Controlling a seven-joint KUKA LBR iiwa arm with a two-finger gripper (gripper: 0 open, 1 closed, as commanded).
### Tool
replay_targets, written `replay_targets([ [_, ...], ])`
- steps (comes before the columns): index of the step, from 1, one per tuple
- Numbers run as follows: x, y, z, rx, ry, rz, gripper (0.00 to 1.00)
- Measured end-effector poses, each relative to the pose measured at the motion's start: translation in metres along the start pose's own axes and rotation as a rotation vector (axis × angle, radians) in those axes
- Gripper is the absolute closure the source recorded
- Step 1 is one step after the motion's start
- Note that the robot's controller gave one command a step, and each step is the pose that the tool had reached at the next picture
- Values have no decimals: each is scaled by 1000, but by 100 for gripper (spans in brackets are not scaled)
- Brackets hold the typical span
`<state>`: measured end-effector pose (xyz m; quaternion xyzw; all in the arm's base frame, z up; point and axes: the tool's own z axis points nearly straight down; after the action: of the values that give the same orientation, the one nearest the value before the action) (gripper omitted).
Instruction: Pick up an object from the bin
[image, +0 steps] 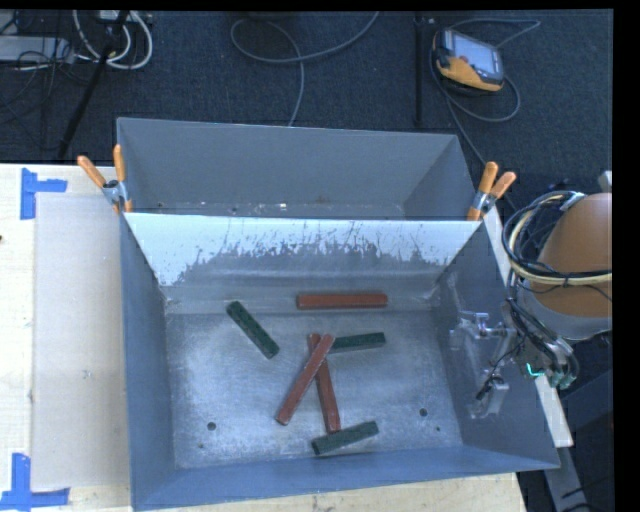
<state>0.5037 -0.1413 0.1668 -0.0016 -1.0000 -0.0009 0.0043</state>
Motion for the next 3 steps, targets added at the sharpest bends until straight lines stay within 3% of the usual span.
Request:
replay_targets([
  [1,-75,59,70,-1,-10,-64,0],
  [2,-114,79,95,1,-10,-39,0],
  [3,-113,79,93,2,-10,-41,100],
])
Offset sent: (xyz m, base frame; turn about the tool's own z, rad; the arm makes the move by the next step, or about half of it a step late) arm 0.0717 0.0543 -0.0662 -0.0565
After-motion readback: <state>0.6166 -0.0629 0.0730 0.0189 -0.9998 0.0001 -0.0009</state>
